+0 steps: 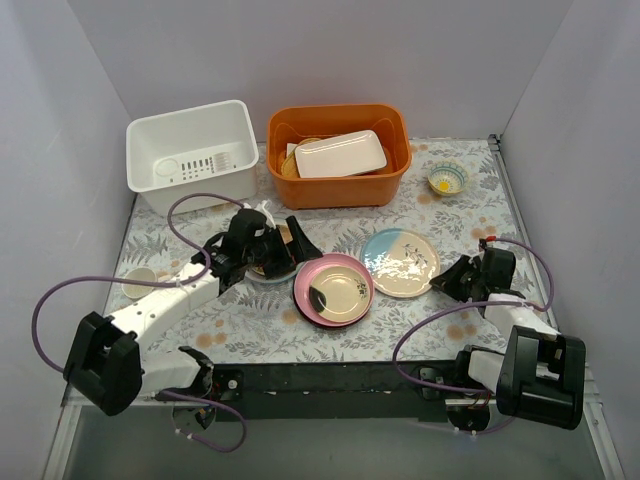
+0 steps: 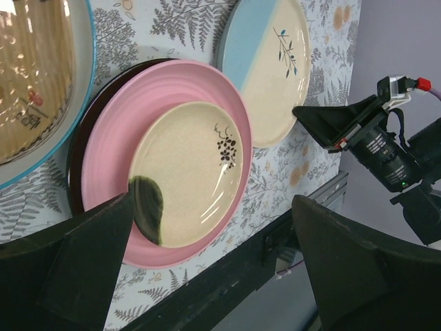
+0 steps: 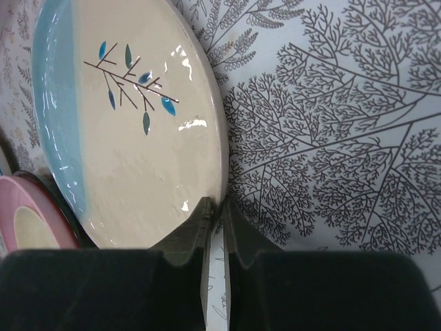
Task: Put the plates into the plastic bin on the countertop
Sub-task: Pick up the plate at the center of the board.
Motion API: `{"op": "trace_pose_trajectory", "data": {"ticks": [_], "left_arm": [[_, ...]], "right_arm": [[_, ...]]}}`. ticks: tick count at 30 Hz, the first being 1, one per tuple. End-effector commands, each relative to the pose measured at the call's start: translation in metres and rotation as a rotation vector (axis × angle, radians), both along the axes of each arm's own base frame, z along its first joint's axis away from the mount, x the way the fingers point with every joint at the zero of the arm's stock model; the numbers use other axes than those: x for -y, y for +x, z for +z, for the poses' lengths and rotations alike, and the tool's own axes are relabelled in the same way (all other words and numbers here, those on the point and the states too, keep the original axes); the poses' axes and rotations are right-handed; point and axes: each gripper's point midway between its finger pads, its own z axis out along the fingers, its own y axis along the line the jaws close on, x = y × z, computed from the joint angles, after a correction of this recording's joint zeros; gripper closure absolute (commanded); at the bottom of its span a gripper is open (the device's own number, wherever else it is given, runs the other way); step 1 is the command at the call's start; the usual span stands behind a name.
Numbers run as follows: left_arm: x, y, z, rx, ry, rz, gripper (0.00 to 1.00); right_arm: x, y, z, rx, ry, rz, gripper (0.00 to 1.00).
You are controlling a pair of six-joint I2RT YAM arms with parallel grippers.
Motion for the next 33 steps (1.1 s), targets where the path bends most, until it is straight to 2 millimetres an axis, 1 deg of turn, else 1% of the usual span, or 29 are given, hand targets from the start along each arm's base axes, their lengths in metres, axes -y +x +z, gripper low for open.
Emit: {"op": "trace_pose_trajectory", "data": {"ticks": [1, 2, 3, 5, 6, 8, 9, 10, 11, 12, 13, 14, 15, 16, 17, 18, 19, 20, 21, 23, 24, 25, 27, 29, 30, 31, 33], "left_arm": [[0.022, 0.019, 0.026, 0.076, -0.029, 0.002, 0.02], [0.028, 0.022, 0.033, 0.093, -0.040, -0.005, 0.02], [0.035, 0.022, 0.027, 0.079, -0.031, -0.020, 0.02], [0.045, 0.024, 0.028, 0.080, -0.029, -0.033, 0.02], [0.054, 0.025, 0.026, 0.075, -0.021, -0.052, 0.02], [0.066, 0.027, 0.026, 0.075, -0.014, -0.066, 0.02], [0.076, 0.027, 0.033, 0.089, -0.022, -0.086, 0.02], [0.083, 0.028, 0.023, 0.069, -0.006, -0.094, 0.02], [0.089, 0.028, 0.022, 0.069, -0.004, -0.102, 0.02], [0.100, 0.026, 0.029, 0.080, -0.012, -0.122, 0.02], [0.107, 0.026, 0.020, 0.063, 0.002, -0.133, 0.02], [0.113, 0.026, 0.020, 0.063, 0.001, -0.142, 0.02], [0.123, 0.022, 0.018, 0.061, 0.006, -0.157, 0.02], [0.130, 0.023, 0.024, 0.071, -0.004, -0.164, 0.02], [0.137, 0.023, 0.014, 0.057, 0.012, -0.175, 0.02], [0.145, 0.019, 0.013, 0.058, 0.016, -0.190, 0.02], [0.150, 0.019, 0.013, 0.059, 0.016, -0.194, 0.02], [0.158, 0.021, 0.008, 0.049, 0.023, -0.201, 0.02], [0.164, 0.017, 0.007, 0.043, 0.023, -0.212, 0.02], [0.173, 0.017, 0.002, 0.028, 0.033, -0.210, 0.02], [0.177, 0.011, -0.002, 0.017, 0.040, -0.216, 0.02], [0.179, 0.011, -0.004, 0.007, 0.043, -0.198, 0.02], [0.186, 0.001, -0.006, -0.003, 0.046, -0.197, 0.02], [0.190, -0.003, -0.007, -0.006, 0.047, -0.178, 0.02], [0.194, -0.011, -0.008, -0.009, 0.049, -0.185, 0.02], [0.196, -0.013, -0.010, -0.015, 0.053, -0.179, 0.02], [0.203, -0.019, -0.010, -0.019, 0.045, -0.179, 0.02]], "right_arm": [[0.000, -0.020, -0.003, -0.096, -0.015, 0.016, 0.99], [0.000, -0.017, 0.003, -0.088, -0.009, 0.016, 0.99], [0.000, -0.015, 0.007, -0.080, -0.005, 0.017, 0.99], [0.000, -0.013, 0.013, -0.069, 0.007, 0.016, 0.99], [0.001, -0.009, 0.018, -0.058, 0.009, 0.012, 0.99], [0.004, -0.006, 0.024, -0.042, 0.007, 0.005, 0.99], [0.006, -0.005, 0.027, -0.035, 0.005, 0.000, 0.99], [0.010, -0.003, 0.030, -0.021, -0.002, -0.010, 0.99], [0.012, -0.003, 0.031, -0.020, -0.006, -0.014, 0.99], [0.014, -0.003, 0.032, -0.016, -0.012, -0.018, 0.99], [0.019, -0.001, 0.035, -0.006, -0.015, -0.030, 0.99], [0.022, -0.001, 0.037, -0.002, -0.020, -0.033, 0.99], [0.024, 0.000, 0.038, 0.000, -0.019, -0.038, 0.99], [0.027, 0.001, 0.042, 0.011, -0.016, -0.045, 0.99], [0.028, 0.000, 0.042, 0.010, -0.016, -0.045, 0.99], [0.030, 0.001, 0.044, 0.014, -0.017, -0.048, 0.99], [0.032, 0.001, 0.046, 0.020, -0.016, -0.056, 0.99], [0.034, 0.001, 0.047, 0.022, -0.014, -0.060, 0.99], [0.037, 0.001, 0.051, 0.036, -0.017, -0.071, 0.99], [0.039, 0.001, 0.055, 0.054, -0.015, -0.090, 0.99], [0.042, 0.001, 0.060, 0.070, -0.015, -0.105, 0.99], [0.042, 0.002, 0.062, 0.080, -0.012, -0.111, 0.99], [0.044, 0.004, 0.067, 0.095, -0.011, -0.121, 0.99], [0.046, 0.004, 0.069, 0.097, -0.009, -0.127, 0.99], [0.047, 0.005, 0.070, 0.101, -0.006, -0.133, 0.99], [0.047, 0.004, 0.070, 0.101, -0.002, -0.134, 0.99], [0.049, 0.004, 0.071, 0.104, 0.004, -0.143, 0.99]]}}
